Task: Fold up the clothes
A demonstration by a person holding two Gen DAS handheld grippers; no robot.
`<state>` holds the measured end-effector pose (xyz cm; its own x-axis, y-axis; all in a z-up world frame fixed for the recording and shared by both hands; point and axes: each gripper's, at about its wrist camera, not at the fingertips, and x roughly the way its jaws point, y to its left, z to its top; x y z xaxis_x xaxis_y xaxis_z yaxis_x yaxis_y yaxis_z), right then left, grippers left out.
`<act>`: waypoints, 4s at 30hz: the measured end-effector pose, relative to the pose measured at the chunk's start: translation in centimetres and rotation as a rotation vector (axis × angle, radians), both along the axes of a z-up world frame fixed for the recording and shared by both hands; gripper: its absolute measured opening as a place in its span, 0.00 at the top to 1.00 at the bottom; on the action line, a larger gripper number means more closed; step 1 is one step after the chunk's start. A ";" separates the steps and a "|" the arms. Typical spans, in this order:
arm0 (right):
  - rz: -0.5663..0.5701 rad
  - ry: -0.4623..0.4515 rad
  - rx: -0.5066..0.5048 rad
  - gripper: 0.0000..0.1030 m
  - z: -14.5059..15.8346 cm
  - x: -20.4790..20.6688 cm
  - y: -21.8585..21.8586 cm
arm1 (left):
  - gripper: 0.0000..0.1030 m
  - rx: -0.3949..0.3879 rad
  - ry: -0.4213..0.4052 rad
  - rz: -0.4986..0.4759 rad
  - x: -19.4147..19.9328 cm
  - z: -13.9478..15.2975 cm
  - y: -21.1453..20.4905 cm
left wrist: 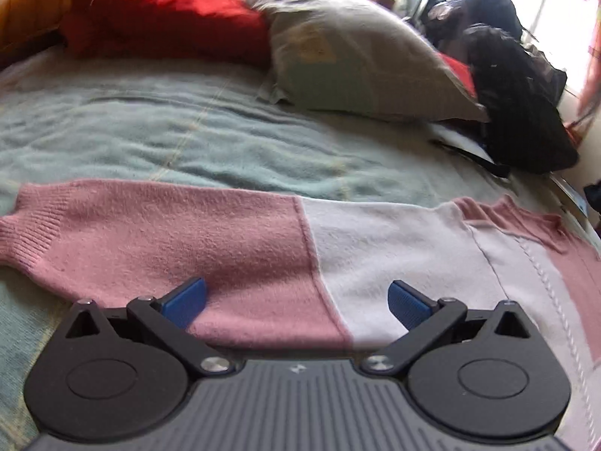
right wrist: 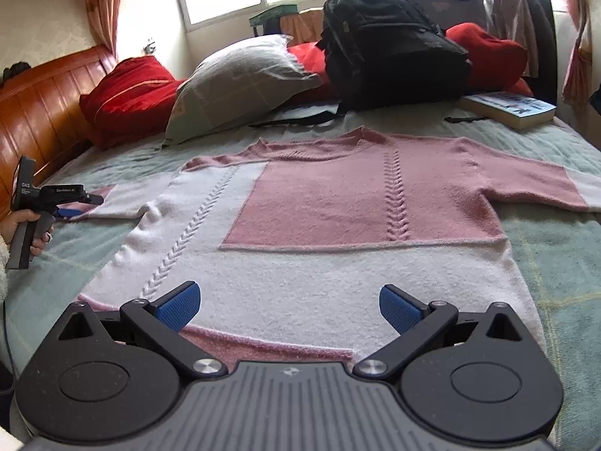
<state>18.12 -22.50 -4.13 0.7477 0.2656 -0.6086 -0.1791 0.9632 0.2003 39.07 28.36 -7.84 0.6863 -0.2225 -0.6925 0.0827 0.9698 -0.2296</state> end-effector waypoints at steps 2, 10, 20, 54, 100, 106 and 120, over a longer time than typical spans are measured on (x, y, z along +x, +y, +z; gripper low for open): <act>0.018 0.015 0.012 0.00 0.0 0.3 0.3 | 0.01 0.004 0.025 0.011 0.1 1.0 -0.6; 0.107 0.045 0.039 0.00 0.2 1.5 2.3 | 0.01 -0.239 0.064 -0.225 4.6 4.3 -10.0; 0.148 0.049 0.066 0.00 -0.3 2.0 0.9 | 0.01 -0.439 0.202 -0.242 13.2 -0.9 -19.7; 0.116 0.006 0.125 0.00 0.1 -0.5 -2.3 | 0.01 -0.217 0.021 -0.202 9.1 8.7 -19.8; 0.154 0.084 -0.008 0.00 0.1 1.9 7.0 | 0.01 -0.455 0.093 0.190 5.2 -0.1 7.3; 0.141 0.098 0.004 0.00 -0.4 2.2 6.8 | 0.01 -0.342 0.041 0.393 3.2 0.8 13.3; 0.156 0.089 -0.035 0.00 -0.1 1.8 7.8 | 0.01 -0.287 0.023 0.303 6.1 0.7 10.7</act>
<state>19.92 -14.65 -4.21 0.6420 0.3517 -0.6813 -0.3097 0.9318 0.1891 45.12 39.11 -7.19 0.7357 -0.1988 -0.6474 -0.2049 0.8459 -0.4925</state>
